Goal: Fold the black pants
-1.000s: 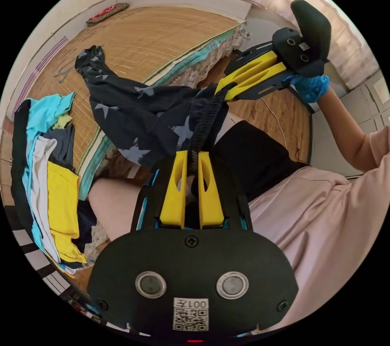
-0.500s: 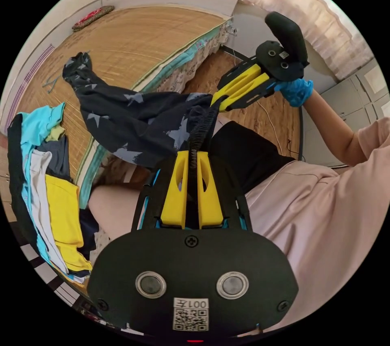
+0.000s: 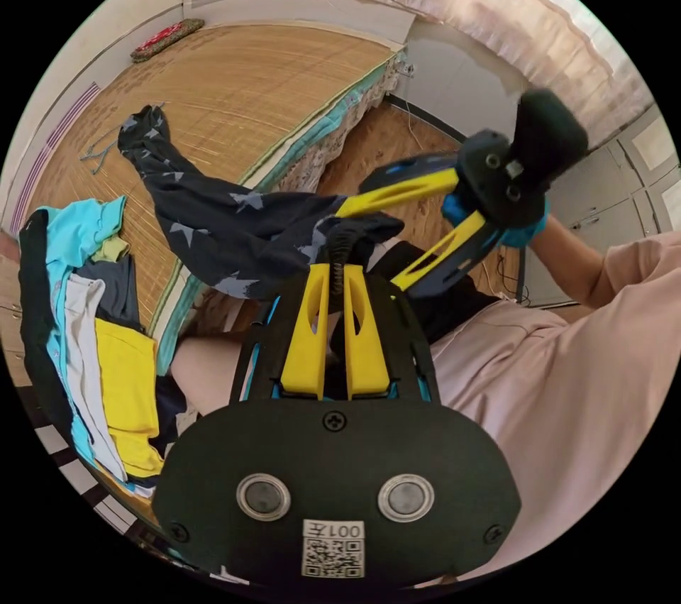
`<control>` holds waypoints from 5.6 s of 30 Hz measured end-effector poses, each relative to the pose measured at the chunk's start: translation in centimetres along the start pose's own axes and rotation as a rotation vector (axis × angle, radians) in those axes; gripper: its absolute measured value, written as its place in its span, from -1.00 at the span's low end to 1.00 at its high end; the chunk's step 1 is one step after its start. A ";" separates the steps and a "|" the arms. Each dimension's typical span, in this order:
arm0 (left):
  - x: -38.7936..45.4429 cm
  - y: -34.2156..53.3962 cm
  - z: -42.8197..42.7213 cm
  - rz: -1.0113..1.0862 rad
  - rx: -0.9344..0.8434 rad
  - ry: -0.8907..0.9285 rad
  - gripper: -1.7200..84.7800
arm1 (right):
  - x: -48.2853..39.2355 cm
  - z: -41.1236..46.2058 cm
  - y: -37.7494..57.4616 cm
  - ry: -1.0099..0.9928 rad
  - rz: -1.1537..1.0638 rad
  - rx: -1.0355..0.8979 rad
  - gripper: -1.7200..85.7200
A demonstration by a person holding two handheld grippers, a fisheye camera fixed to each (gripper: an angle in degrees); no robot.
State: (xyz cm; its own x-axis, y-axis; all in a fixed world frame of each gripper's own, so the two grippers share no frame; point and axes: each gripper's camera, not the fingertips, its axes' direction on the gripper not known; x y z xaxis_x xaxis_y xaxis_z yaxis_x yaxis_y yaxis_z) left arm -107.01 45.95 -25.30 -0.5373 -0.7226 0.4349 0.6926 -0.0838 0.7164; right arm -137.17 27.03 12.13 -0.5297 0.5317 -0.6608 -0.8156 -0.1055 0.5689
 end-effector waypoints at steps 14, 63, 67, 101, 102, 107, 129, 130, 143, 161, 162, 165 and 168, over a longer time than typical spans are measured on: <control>-0.8 5.0 -6.4 0.139 0.208 0.022 -0.94 | 5.5 -1.7 -1.9 -0.045 0.094 0.146 -0.80; 1.6 15.4 -9.6 0.161 0.312 -0.153 -1.00 | 8.7 -2.9 -11.4 -0.230 -0.151 -0.215 -0.83; 0.5 14.3 -7.4 0.124 0.259 -0.079 -1.00 | 10.3 -0.8 -13.2 -0.159 -0.134 -0.328 -0.83; -3.4 1.4 -39.7 0.253 0.787 -0.683 -1.00 | 4.9 -23.3 -38.3 0.972 -0.297 0.155 -0.83; -4.2 1.0 -39.6 0.225 0.760 -0.653 -1.00 | 5.1 -22.5 -38.9 0.952 -0.302 0.109 -0.83; -8.2 -1.0 -37.6 0.142 0.626 -0.521 -1.00 | 7.2 -19.1 -41.0 0.811 -0.288 -0.057 -0.83; -12.5 -11.8 -53.4 -0.143 0.971 -0.769 -1.00 | 13.5 -29.2 -52.1 1.076 -0.085 0.419 -0.83; -11.8 -11.4 -53.6 -0.118 0.981 -0.788 -1.00 | 12.9 -29.5 -51.7 1.100 -0.106 0.434 -0.83; -8.3 1.8 -37.5 0.036 0.735 -0.459 -1.00 | 4.7 -20.4 -37.7 0.791 -0.379 0.134 -0.83; -4.6 15.7 -12.9 0.131 0.403 -0.046 -1.00 | 0.5 -4.5 -21.2 -0.103 -0.289 -0.203 -0.83; -4.3 15.9 -12.9 0.143 0.381 -0.050 -1.00 | 0.1 -4.4 -21.2 -0.110 -0.304 -0.216 -0.83; -3.0 16.4 -12.1 0.191 0.300 -0.079 -1.00 | -1.0 -3.5 -20.8 -0.132 -0.350 -0.293 -0.84; -1.8 17.3 -10.7 0.241 0.224 -0.052 -1.00 | -1.7 -3.0 -20.1 -0.179 -0.356 -0.321 -0.84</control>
State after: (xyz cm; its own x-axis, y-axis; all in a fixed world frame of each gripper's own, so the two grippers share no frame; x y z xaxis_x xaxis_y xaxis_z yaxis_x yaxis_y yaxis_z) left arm -88.91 38.45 -19.51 -0.3988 -0.6665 0.6299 0.6828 0.2427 0.6891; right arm -120.58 25.73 0.41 -0.1807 0.7143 -0.6761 -0.9835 -0.1296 0.1260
